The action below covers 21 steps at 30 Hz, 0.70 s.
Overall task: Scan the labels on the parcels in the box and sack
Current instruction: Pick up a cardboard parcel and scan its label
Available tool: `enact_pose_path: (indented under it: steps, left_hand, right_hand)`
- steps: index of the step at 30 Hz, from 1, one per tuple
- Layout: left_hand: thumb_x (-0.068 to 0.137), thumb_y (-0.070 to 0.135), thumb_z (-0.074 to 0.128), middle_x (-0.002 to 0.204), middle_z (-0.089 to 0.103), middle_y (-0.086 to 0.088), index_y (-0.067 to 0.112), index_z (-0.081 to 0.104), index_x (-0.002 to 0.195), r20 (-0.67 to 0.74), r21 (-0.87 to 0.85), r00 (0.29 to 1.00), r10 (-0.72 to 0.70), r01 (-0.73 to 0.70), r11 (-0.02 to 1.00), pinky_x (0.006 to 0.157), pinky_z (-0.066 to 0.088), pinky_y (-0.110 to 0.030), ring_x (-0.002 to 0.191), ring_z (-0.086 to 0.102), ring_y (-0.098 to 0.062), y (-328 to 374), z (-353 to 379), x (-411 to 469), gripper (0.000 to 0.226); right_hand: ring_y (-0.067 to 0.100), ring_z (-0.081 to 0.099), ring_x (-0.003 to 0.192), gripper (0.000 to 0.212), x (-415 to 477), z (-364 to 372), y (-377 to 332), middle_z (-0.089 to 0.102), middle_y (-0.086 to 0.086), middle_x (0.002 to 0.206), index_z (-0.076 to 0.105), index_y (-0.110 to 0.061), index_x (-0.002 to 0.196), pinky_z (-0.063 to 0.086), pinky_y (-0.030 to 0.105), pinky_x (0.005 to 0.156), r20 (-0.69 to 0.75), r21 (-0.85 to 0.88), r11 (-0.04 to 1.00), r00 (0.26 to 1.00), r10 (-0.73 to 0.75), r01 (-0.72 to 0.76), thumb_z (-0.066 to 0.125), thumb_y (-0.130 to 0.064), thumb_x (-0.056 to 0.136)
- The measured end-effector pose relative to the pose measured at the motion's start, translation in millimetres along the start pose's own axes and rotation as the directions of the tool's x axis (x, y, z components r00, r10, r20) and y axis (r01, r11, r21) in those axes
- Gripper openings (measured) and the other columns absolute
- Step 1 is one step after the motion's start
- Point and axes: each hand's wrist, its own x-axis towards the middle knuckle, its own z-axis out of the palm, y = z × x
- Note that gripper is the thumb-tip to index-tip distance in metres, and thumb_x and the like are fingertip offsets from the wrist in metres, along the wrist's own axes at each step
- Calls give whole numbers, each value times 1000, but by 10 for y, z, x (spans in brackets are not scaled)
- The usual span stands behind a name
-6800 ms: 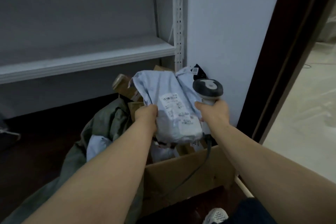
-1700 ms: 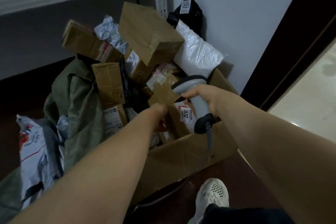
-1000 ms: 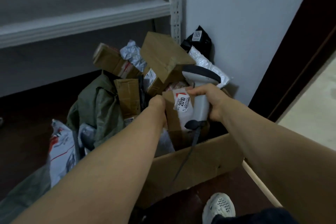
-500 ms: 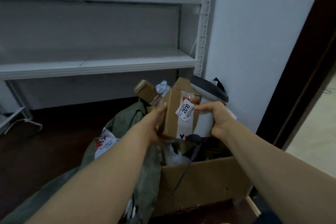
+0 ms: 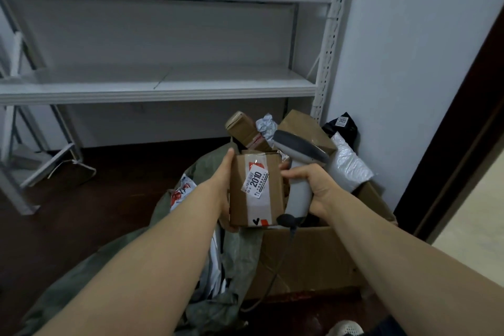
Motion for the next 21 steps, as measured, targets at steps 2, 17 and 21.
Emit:
enact_pose_path:
  steps: [2, 17, 21]
  left_hand:
    - [65, 87, 47, 99, 69, -20, 12, 68, 105, 34, -5, 999, -17, 17, 1000, 84, 44, -47, 94, 60, -37, -24, 35, -14, 88]
    - [86, 67, 43, 80, 68, -16, 11, 67, 88, 1, -108, 958, 288, -287, 952, 76, 47, -37, 79, 59, -28, 504, 378, -211, 61]
    - [91, 62, 39, 72, 64, -13, 12, 61, 79, -30, -91, 942, 333, -334, 938, 59, 37, -34, 71, 55, -27, 666, 306, -405, 57]
  right_hand:
    - [29, 67, 79, 15, 4, -39, 13, 72, 12, 84, 64, -14, 73, 54, 39, 71, -13, -24, 1000, 1000, 14, -15, 62, 0, 73]
    - [8, 58, 78, 34, -192, -121, -179, 63, -6, 84, 56, -27, 84, 53, 25, 73, 21, -430, 872, 968, -251, 235, 72, 3, 78]
    - [16, 63, 65, 17, -197, -41, -159, 66, 0, 73, 61, -23, 89, 59, 35, 68, 129, -600, 726, 936, -327, 336, 72, -12, 82]
